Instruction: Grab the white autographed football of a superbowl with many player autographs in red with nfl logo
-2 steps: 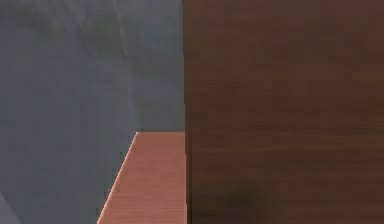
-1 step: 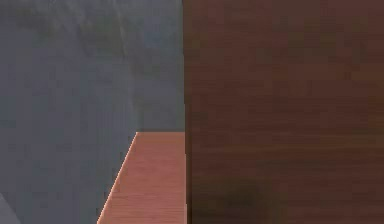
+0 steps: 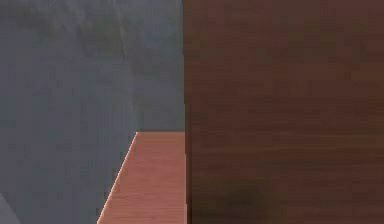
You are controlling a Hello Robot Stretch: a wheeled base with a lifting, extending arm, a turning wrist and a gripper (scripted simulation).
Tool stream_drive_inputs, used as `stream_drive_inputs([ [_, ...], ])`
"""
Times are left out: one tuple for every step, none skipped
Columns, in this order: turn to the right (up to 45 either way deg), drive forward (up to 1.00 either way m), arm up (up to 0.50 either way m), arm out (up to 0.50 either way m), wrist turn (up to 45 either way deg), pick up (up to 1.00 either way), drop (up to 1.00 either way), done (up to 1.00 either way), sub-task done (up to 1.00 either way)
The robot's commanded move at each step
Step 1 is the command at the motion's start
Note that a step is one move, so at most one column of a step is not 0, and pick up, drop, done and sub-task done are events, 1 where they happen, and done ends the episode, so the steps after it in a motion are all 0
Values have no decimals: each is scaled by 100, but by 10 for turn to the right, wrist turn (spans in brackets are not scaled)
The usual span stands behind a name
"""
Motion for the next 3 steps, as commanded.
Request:
stream_drive_inputs([
  [0,0,0,0,0,100,0,0,0],
  [0,0,10,0,0,0,0,0,0],
  [0,0,0,0,0,0,0,100,0],
])
